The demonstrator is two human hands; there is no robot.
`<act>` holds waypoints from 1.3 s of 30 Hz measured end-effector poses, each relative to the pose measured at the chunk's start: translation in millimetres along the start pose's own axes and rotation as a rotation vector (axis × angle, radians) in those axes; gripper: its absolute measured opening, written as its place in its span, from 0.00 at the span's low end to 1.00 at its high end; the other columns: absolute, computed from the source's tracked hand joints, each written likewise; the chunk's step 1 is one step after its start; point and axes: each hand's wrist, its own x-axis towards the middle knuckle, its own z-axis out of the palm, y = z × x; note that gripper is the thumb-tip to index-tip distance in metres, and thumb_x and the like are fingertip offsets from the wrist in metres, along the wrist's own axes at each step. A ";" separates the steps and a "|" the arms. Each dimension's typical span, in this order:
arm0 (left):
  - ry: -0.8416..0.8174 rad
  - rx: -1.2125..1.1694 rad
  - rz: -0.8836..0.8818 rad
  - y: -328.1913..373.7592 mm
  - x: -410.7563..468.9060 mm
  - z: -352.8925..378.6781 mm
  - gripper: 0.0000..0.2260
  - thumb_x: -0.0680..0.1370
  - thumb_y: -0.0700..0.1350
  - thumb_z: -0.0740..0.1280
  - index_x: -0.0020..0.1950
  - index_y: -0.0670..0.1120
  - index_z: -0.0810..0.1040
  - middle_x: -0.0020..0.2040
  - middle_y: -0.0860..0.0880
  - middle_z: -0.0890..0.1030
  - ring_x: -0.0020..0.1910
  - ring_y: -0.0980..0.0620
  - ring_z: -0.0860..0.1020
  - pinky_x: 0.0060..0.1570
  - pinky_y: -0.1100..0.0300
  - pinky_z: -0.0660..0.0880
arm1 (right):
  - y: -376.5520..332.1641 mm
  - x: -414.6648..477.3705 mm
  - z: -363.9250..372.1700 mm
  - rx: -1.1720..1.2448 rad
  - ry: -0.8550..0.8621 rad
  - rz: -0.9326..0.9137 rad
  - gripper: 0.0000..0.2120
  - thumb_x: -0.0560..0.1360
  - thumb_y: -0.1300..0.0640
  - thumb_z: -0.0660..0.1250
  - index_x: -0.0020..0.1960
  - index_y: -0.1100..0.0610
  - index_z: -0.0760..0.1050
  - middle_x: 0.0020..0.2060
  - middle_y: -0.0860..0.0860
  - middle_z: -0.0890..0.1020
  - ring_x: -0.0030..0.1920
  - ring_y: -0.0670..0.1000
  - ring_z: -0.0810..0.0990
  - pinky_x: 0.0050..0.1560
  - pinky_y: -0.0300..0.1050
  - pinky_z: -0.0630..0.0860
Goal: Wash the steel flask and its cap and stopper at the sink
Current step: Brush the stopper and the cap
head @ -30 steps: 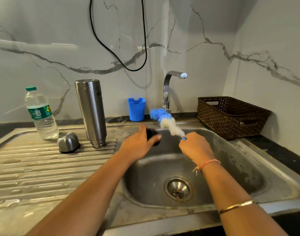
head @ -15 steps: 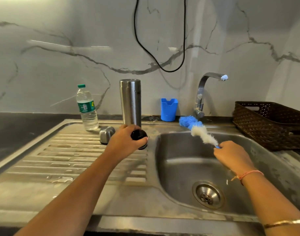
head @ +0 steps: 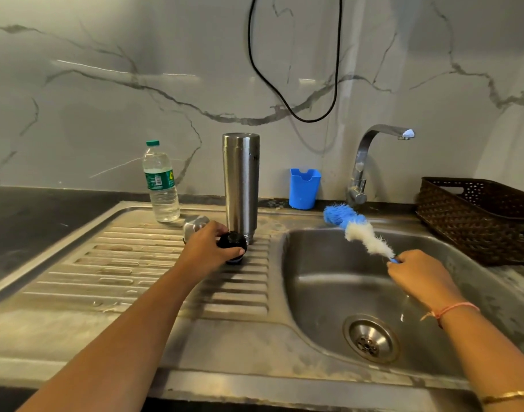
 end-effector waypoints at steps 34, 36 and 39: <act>0.204 0.094 -0.112 -35.6 21.0 -13.2 0.28 0.76 0.46 0.69 0.74 0.56 0.63 0.76 0.40 0.52 0.72 0.36 0.59 0.69 0.43 0.61 | -77.0 37.3 -58.7 -0.193 0.298 -0.285 0.09 0.79 0.56 0.58 0.46 0.59 0.74 0.42 0.58 0.78 0.40 0.57 0.72 0.40 0.45 0.67; 0.171 0.086 -0.117 -39.1 23.4 -11.4 0.29 0.76 0.46 0.70 0.74 0.56 0.63 0.77 0.40 0.50 0.73 0.37 0.58 0.71 0.44 0.60 | -94.9 54.6 -66.5 -0.291 0.287 -0.335 0.10 0.78 0.56 0.58 0.53 0.59 0.76 0.47 0.59 0.80 0.40 0.56 0.72 0.41 0.44 0.67; 0.151 0.097 -0.098 -40.1 24.5 -9.2 0.27 0.76 0.46 0.69 0.74 0.55 0.65 0.77 0.40 0.51 0.73 0.38 0.59 0.70 0.45 0.61 | -118.1 71.3 -75.8 -0.523 0.273 -0.362 0.11 0.77 0.59 0.60 0.56 0.59 0.76 0.46 0.57 0.79 0.41 0.56 0.74 0.40 0.44 0.67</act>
